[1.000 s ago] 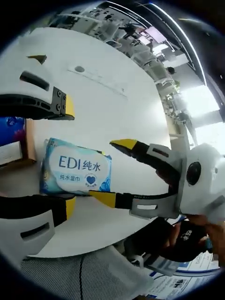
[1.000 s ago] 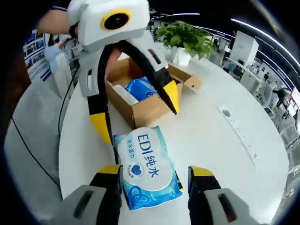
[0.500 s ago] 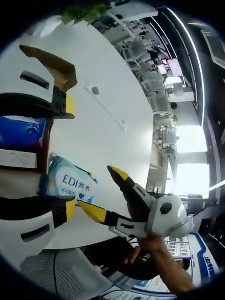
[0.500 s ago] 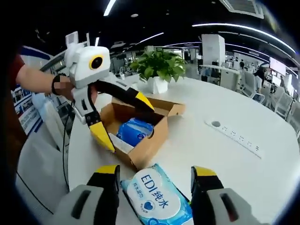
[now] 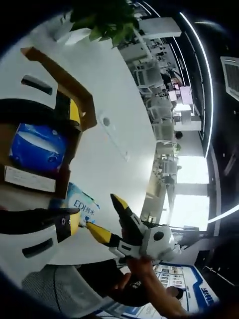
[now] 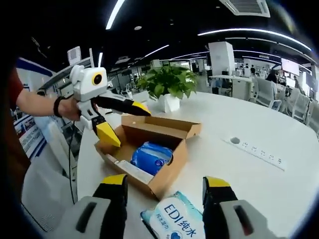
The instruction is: Operate the shoe box by opening the lid, removing the specified soft item, and placing it in the target area until the item is outside and the box remains undamaged.
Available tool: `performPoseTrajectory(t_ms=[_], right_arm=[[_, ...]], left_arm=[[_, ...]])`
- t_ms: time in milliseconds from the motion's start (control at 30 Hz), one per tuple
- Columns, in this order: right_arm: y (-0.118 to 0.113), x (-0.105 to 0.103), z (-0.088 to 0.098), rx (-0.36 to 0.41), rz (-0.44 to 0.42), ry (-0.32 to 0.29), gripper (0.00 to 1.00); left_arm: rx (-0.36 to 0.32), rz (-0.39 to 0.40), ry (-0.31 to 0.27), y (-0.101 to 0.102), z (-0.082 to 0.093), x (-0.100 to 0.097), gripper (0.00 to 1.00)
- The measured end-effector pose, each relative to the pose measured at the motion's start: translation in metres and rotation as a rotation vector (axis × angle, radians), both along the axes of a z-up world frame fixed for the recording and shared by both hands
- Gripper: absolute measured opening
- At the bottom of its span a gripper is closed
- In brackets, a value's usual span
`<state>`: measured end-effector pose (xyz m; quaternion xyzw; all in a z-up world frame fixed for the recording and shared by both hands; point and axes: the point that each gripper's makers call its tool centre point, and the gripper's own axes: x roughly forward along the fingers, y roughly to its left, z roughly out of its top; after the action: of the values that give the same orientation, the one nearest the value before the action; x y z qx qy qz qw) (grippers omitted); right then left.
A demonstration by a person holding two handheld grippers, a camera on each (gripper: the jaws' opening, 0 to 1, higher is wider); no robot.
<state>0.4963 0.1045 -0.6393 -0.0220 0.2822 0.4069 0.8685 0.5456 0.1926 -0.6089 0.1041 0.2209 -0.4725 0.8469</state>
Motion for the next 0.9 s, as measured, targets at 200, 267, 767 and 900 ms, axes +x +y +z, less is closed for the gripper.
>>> performPoseTrajectory(t_ms=[200, 267, 767, 900], right_arm=[[0.013, 0.003, 0.002, 0.032, -0.005, 0.003, 0.60], [0.017, 0.003, 0.002, 0.037, -0.003, 0.004, 0.60], [0.038, -0.001, 0.002, 0.023, 0.032, -0.001, 0.60], [0.042, 0.002, 0.003, 0.000, 0.052, -0.005, 0.60]], left_arm=[[-0.028, 0.044, -0.004, 0.022, 0.006, -0.004, 0.69], [-0.031, 0.060, -0.008, 0.031, 0.006, -0.007, 0.69], [-0.025, 0.119, 0.021, 0.079, -0.008, -0.017, 0.69], [-0.006, 0.108, 0.027, 0.079, -0.010, -0.018, 0.69]])
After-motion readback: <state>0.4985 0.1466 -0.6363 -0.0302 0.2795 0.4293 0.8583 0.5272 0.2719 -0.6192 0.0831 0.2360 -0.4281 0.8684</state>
